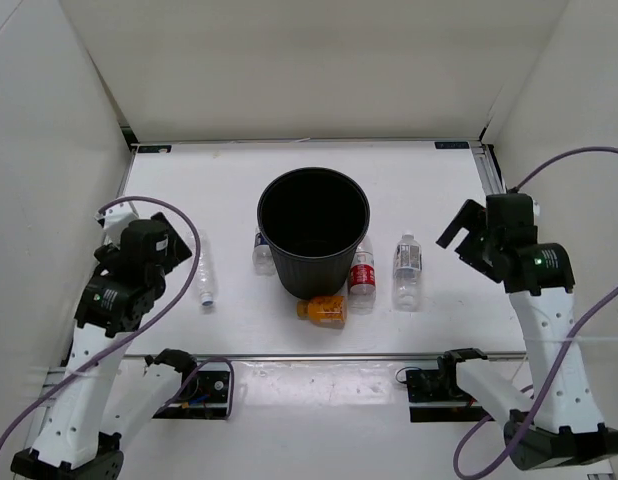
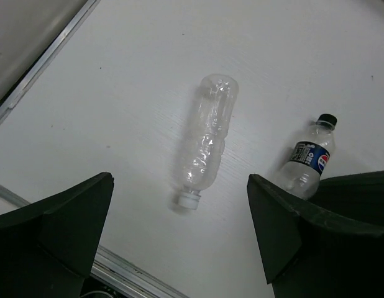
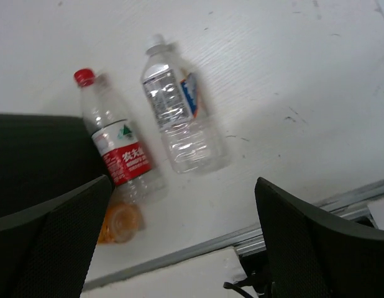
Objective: Put the plastic bottles in the bin
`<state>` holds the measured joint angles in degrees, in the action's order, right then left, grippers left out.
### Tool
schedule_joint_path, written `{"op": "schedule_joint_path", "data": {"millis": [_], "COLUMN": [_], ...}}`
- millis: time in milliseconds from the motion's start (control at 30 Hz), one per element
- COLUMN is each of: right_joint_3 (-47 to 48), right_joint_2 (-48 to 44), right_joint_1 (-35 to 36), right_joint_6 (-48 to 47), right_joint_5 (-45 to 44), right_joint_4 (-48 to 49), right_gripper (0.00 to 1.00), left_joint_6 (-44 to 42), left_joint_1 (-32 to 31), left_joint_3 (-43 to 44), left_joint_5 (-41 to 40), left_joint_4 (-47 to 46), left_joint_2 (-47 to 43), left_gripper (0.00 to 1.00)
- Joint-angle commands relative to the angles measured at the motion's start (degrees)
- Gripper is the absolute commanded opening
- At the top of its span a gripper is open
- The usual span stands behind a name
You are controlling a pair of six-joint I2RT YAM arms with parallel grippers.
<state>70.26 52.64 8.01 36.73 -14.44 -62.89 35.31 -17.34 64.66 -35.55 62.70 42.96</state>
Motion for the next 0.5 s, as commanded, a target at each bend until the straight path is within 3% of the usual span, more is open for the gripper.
{"op": "schedule_joint_path", "data": {"millis": [0, 100, 300, 467], "right_joint_3": [3.2, 5.8, 4.8, 5.8], "right_joint_2": [5.5, 9.0, 6.6, 10.1], "right_joint_1": [-0.8, -0.3, 0.2, 1.6], "right_joint_6": [-10.0, -11.4, -13.4, -11.5], "right_joint_5": [14.6, 17.9, 23.0, 24.8], "right_joint_4": [1.9, -0.7, 0.7, -0.4], "right_gripper": [1.0, 1.0, 1.0, 1.0], "left_joint_6": [5.4, 3.9, 0.5, 0.0], "left_joint_1": [0.5, 2.4, 9.1, 12.2], "left_joint_3": [-1.8, -4.5, -7.6, -7.6], "left_joint_5": [-4.0, 2.8, 20.6, 29.3], "left_joint_4": [-1.3, -6.1, -15.0, -18.3], "left_joint_2": [1.3, 5.0, 12.0, 18.1], "left_gripper": [1.0, 1.0, 1.0, 1.0]}}
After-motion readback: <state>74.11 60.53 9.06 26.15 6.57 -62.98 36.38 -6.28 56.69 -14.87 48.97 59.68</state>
